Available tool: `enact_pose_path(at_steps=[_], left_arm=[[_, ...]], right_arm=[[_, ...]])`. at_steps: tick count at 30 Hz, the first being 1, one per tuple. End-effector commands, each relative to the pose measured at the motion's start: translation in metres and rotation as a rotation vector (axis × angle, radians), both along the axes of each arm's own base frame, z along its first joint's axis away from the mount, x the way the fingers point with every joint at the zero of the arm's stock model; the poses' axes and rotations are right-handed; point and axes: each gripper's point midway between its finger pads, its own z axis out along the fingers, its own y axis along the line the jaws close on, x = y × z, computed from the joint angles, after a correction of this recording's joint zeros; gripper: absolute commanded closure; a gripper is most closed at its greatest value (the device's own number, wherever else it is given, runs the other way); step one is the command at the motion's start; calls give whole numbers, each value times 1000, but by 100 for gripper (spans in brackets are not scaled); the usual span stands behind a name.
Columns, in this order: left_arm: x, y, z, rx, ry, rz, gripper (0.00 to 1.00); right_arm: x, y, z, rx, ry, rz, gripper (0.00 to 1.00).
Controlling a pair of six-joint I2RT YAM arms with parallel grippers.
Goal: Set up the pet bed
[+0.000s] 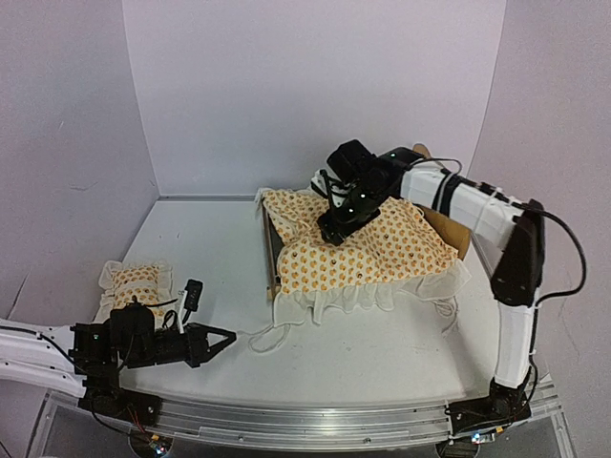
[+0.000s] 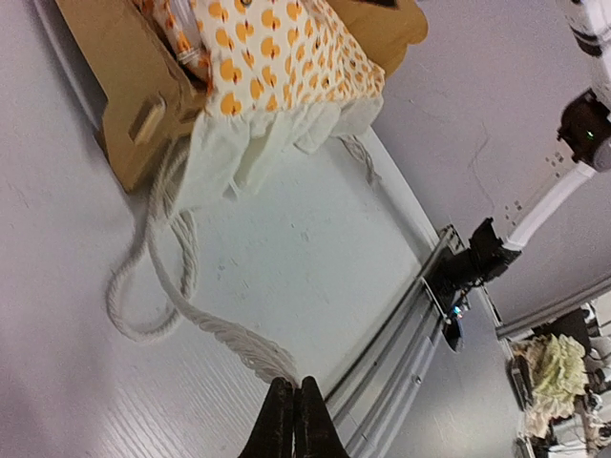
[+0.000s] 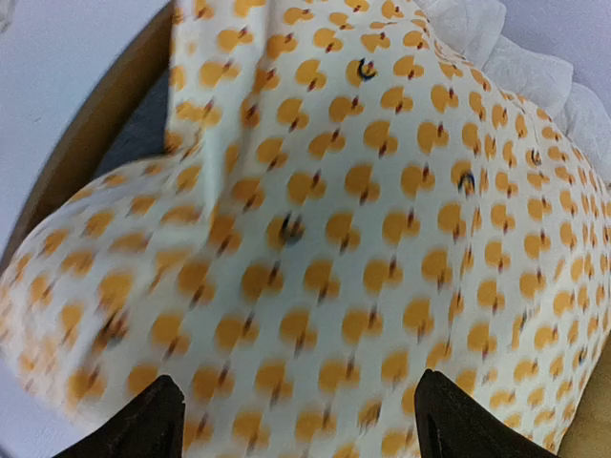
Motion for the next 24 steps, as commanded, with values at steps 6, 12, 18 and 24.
enact_pose_path(at_steps=[6,12,18,24], left_arm=[[40,39,62,60,-202,257,100],[38,32,67,83,-221,223,100],[42,34,62,118,-208,246,100],[43,50,78,45,-239,299,100]], right_arm=[[-157,64,16,250,195,228,17],[-168,119,-20,324,223,137,49],[-159,139,-55,434,249,19,55],[-105,76,-85,244,-76,-248,59]])
